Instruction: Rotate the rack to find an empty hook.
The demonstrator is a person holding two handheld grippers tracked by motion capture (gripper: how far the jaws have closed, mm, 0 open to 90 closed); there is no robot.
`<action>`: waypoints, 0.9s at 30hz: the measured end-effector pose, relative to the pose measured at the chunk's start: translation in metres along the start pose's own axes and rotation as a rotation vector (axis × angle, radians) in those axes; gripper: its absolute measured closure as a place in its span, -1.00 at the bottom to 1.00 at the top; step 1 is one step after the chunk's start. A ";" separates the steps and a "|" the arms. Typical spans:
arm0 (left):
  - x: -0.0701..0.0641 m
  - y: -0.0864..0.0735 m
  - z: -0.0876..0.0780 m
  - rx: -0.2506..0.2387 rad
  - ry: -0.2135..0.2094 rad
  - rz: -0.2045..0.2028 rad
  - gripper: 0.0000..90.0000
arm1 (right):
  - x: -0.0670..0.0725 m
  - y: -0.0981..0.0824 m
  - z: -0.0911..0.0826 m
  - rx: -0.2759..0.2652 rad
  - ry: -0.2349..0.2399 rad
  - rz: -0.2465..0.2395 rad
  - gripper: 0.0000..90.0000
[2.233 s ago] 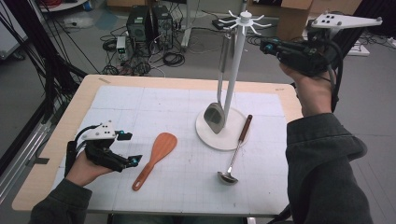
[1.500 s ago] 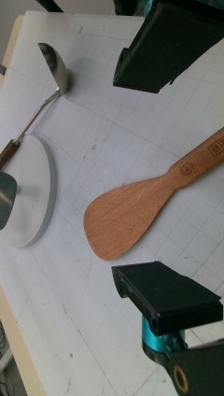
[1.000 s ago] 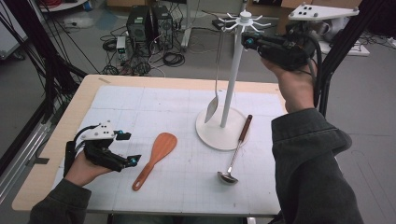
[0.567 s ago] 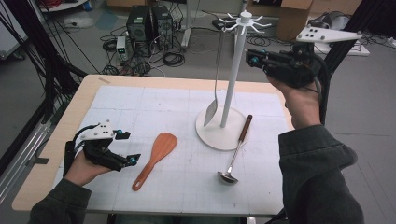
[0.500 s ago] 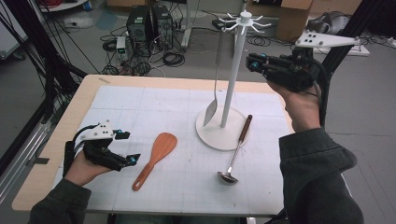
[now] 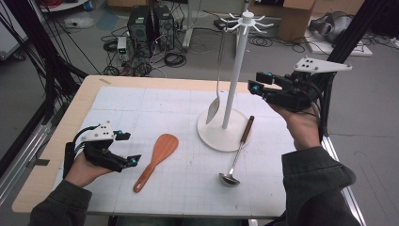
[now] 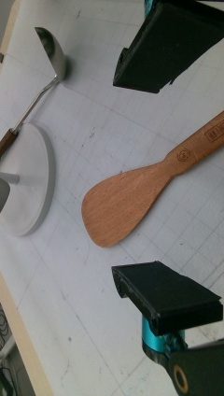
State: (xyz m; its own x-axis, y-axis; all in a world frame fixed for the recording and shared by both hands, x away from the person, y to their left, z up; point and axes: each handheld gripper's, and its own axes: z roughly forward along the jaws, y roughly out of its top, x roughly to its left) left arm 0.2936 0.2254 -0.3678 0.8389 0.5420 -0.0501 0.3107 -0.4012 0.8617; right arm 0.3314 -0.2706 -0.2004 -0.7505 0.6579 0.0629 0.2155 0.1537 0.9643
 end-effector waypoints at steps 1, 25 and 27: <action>0.000 0.000 0.000 0.000 0.000 0.000 -0.79 | -0.001 -0.002 0.000 0.003 -0.002 0.007 0.11; 0.001 -0.001 -0.001 0.003 0.010 0.002 -0.79 | -0.007 -0.046 0.005 0.069 -0.019 0.056 -0.26; 0.001 -0.001 0.000 0.003 0.008 0.001 -0.79 | -0.007 -0.051 0.006 0.074 -0.016 0.061 -0.26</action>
State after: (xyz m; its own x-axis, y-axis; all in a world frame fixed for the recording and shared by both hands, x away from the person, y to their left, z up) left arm 0.2937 0.2266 -0.3686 0.8354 0.5478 -0.0449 0.3109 -0.4037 0.8604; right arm 0.3297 -0.2784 -0.2514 -0.7244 0.6795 0.1163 0.3066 0.1665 0.9371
